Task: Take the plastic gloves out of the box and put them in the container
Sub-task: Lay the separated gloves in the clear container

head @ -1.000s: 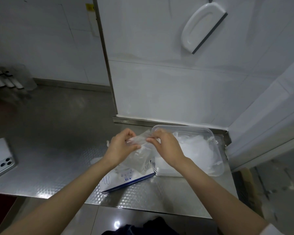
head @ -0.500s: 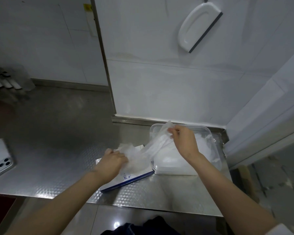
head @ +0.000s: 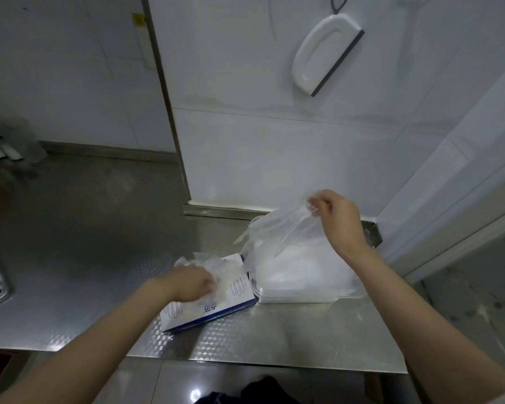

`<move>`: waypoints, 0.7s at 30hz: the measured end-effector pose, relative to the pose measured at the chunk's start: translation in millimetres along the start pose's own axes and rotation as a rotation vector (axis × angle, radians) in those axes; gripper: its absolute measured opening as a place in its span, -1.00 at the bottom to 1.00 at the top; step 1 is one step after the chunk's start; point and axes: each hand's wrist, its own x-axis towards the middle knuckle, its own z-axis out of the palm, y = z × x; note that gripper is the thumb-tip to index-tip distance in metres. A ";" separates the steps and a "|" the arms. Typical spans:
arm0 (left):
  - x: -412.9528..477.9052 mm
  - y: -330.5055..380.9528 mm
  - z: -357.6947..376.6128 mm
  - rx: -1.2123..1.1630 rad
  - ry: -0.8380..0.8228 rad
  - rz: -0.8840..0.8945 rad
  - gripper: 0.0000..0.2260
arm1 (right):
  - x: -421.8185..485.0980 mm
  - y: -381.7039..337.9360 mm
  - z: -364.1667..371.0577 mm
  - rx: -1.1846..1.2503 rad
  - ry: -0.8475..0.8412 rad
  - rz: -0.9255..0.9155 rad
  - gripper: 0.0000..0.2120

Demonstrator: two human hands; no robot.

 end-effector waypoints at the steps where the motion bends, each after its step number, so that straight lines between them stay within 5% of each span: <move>1: -2.6 2.2 -13.9 -0.036 0.057 -0.022 -0.81 | 0.0 -2.0 -3.0 -0.025 -0.018 -0.035 -0.77; 5: -6.9 24.7 -61.6 -0.265 0.553 -0.019 -0.79 | -1.9 -14.2 -8.5 -0.116 -0.130 -0.154 -0.78; 7: -9.8 47.3 -77.2 -0.427 0.585 0.122 -0.41 | -5.9 -25.4 -10.2 -0.164 -0.198 -0.264 -0.78; 9: -8.4 71.3 -83.6 -0.466 0.515 0.192 -0.25 | -10.2 -36.3 -10.1 -0.199 -0.271 -0.372 -0.79; 12: 1.9 90.7 -83.8 -0.519 0.607 0.266 -0.72 | -13.0 -44.6 -8.9 -0.131 -0.276 -0.435 -0.83; 14: 8.1 93.7 -85.3 -0.636 0.676 0.233 -0.85 | -10.8 -41.3 -8.8 0.075 -0.111 -0.314 -0.76; 16: 8.4 96.1 -87.3 -0.836 0.700 0.191 -0.92 | -10.3 -33.8 -8.0 0.279 -0.044 -0.068 -0.48; 21: 4.9 107.0 -91.8 -1.282 0.601 0.224 -0.90 | -22.0 -10.3 3.3 0.470 -0.460 0.329 -0.21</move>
